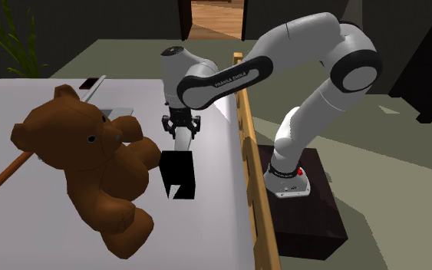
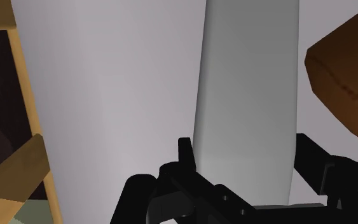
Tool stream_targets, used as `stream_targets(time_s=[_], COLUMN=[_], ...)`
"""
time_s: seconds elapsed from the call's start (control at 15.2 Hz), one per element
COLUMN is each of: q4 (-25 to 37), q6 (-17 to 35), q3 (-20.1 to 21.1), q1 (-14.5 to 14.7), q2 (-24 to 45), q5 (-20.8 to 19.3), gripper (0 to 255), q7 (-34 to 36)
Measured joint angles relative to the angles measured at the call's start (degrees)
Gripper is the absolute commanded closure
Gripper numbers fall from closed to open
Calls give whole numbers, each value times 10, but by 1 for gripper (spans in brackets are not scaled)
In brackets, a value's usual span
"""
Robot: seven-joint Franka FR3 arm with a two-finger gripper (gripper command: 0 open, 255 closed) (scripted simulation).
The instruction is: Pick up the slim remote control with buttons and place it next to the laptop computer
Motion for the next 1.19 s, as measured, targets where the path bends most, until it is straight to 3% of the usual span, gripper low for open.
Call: stream_targets(time_s=[1.19], q4=[123], q6=[-142], q3=[-23], q1=[-5], q2=[-19], q5=[-10], gripper=[255], q7=[-1])
